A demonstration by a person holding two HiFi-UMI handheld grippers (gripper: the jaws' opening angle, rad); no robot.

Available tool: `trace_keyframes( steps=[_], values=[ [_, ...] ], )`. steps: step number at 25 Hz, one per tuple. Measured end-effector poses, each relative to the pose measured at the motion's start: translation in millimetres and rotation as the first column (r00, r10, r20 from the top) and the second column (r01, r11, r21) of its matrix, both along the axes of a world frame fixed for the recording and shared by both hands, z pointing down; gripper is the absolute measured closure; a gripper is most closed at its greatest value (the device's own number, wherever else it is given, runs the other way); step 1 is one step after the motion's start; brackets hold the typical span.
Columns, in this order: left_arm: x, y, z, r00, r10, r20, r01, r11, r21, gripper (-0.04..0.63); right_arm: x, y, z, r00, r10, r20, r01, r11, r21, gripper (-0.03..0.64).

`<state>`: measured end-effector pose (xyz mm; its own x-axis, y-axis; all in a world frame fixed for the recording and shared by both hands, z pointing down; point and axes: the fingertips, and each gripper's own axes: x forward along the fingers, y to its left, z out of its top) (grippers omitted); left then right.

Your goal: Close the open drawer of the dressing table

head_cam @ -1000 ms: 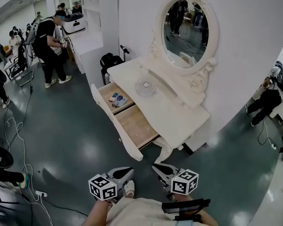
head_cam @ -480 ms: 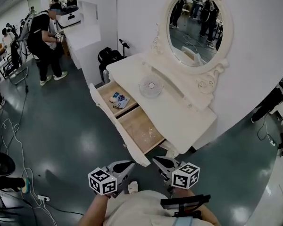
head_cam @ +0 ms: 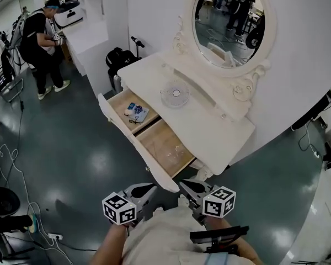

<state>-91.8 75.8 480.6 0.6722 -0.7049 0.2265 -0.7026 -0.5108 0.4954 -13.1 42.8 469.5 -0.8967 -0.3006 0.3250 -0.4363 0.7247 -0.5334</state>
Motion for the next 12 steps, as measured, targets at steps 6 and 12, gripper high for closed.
trace_keyframes(
  steps=[6, 12],
  values=[
    [0, -12, 0, 1.0, 0.01, -0.022, -0.01, 1.0, -0.005, 0.586, 0, -10, 3, 1.0, 0.012, -0.017, -0.013, 1.0, -0.017, 0.598],
    [1, -14, 6, 1.0, 0.022, -0.01, -0.022, 1.0, -0.015, 0.586, -2, -14, 5, 1.0, 0.014, -0.016, -0.015, 0.999, -0.029, 0.598]
  ],
)
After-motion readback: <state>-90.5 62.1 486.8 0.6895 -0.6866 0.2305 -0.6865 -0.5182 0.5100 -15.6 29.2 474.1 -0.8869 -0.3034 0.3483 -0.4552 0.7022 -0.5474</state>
